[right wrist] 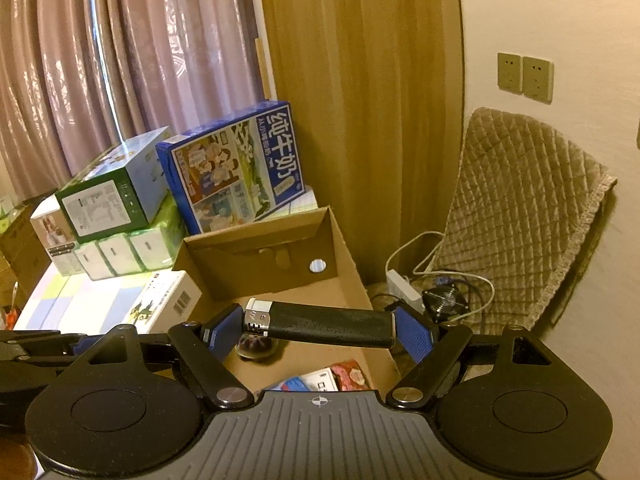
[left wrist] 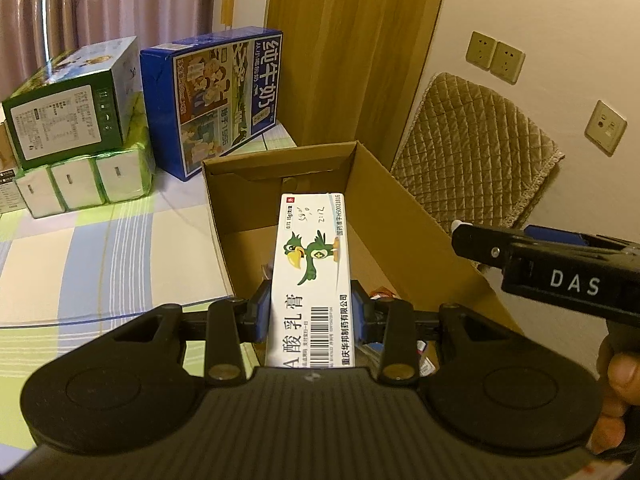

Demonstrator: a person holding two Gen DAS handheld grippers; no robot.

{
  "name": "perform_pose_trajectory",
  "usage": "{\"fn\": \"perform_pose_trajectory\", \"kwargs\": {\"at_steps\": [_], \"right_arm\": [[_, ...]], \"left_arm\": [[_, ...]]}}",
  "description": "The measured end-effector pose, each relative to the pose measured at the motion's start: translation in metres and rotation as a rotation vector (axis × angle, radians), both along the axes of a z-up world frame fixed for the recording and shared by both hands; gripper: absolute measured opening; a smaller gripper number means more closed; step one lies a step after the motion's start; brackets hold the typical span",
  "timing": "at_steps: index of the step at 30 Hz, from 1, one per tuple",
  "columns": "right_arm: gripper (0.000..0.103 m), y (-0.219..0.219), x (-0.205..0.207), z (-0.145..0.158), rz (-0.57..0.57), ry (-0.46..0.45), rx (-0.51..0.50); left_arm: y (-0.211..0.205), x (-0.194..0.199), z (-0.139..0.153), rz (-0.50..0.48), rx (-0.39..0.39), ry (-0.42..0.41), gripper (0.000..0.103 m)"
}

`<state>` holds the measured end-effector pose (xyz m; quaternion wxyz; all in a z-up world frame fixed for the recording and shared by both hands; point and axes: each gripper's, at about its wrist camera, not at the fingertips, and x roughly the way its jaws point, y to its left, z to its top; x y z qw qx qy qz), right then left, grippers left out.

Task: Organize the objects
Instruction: 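Lower both items into the cardboard box and open both grippers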

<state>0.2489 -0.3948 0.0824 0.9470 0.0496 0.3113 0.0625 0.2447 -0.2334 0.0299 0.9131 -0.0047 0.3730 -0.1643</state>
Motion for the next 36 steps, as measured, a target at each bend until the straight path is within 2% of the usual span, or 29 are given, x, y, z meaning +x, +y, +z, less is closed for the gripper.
{"fn": "perform_pose_trajectory", "kwargs": {"at_steps": [13,17,18,19,20,28,36], "right_arm": [[0.079,-0.002,0.024,-0.007,-0.003,0.02,0.006],[0.079,-0.003,0.027,-0.008,-0.008,0.021,0.002],[0.079,-0.003,0.028,-0.008,-0.01,0.022,0.002],[0.079,-0.004,0.028,-0.009,-0.012,0.024,0.005],[0.079,-0.004,0.027,-0.009,-0.014,0.025,0.009],[0.079,-0.005,0.023,-0.011,-0.013,0.033,0.026],[0.079,0.001,0.018,-0.009,0.0,0.034,0.036]], "left_arm": [[-0.004,0.025,-0.012,0.0,0.005,0.022,0.033],[-0.004,0.03,-0.01,-0.012,-0.015,0.006,0.033],[-0.005,0.031,-0.009,-0.012,-0.01,-0.009,0.035],[-0.007,0.032,-0.008,-0.009,0.012,-0.025,0.045],[-0.008,0.032,-0.008,-0.008,0.028,-0.04,0.047],[0.006,0.027,-0.005,0.015,0.029,-0.05,0.047],[0.018,0.014,-0.005,0.033,0.035,-0.026,0.047]]}}
